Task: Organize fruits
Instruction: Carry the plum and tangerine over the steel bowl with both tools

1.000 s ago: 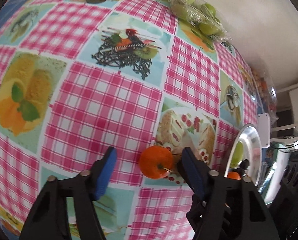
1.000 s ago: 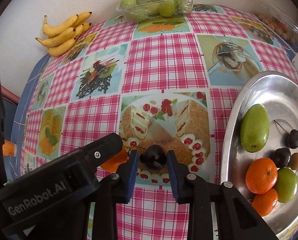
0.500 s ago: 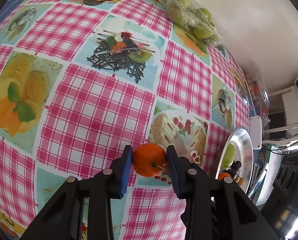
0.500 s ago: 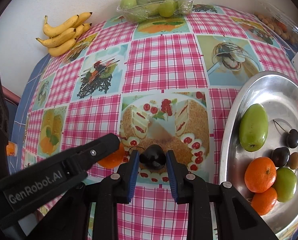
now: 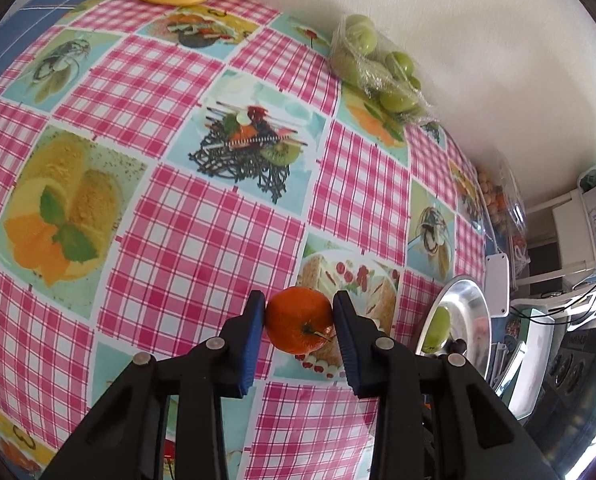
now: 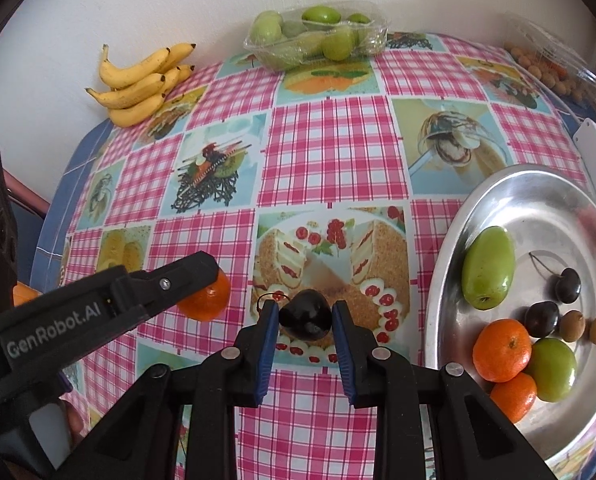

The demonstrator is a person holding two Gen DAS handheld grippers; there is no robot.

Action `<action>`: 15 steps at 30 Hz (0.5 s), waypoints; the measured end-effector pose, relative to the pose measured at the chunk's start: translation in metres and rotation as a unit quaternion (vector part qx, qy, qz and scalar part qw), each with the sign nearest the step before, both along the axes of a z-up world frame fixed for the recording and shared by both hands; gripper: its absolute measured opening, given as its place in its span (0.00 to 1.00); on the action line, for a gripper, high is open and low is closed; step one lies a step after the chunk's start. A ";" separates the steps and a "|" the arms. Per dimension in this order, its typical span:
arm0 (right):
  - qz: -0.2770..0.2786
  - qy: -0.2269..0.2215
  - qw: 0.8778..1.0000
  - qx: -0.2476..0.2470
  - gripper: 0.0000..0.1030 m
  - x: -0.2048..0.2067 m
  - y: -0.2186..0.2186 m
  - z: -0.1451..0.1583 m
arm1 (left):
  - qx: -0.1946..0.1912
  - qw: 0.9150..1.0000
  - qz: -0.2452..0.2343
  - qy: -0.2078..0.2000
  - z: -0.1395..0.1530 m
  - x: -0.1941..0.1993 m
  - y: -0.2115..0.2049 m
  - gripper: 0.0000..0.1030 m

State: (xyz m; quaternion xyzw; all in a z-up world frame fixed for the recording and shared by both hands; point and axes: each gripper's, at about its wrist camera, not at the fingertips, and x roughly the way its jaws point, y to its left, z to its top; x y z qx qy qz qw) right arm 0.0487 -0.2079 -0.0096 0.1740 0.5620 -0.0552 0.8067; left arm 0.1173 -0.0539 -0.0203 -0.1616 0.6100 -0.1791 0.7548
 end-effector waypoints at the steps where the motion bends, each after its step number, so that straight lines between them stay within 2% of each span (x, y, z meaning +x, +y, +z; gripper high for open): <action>1: -0.001 -0.003 1.000 -0.001 0.29 -0.001 -0.001 0.002 | 0.001 1.000 0.001 -0.003 0.002 0.000 0.001 0.35; 15: -0.031 -0.039 0.999 -0.021 0.29 -0.013 -0.016 0.032 | 0.017 0.998 0.025 -0.055 0.029 -0.003 0.015 0.35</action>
